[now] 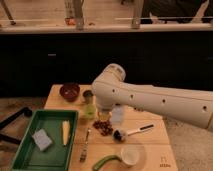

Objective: Place apple in metal cup

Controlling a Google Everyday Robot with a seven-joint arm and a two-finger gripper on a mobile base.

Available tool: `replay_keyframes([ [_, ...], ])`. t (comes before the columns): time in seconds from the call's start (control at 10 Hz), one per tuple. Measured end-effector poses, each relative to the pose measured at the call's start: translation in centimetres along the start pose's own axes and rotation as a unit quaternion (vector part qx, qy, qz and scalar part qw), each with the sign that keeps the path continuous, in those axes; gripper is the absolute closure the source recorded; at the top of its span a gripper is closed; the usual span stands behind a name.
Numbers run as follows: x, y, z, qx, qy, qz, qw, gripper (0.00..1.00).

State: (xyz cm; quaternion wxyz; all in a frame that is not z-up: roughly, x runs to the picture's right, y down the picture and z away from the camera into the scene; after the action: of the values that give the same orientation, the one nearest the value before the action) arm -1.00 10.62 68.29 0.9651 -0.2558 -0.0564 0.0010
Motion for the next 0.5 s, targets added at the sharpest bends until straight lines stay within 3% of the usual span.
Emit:
replay_keyframes([
  [0.5,0.0,-0.3,1.1,-0.003,0.004,-0.002,1.0000,1.00],
])
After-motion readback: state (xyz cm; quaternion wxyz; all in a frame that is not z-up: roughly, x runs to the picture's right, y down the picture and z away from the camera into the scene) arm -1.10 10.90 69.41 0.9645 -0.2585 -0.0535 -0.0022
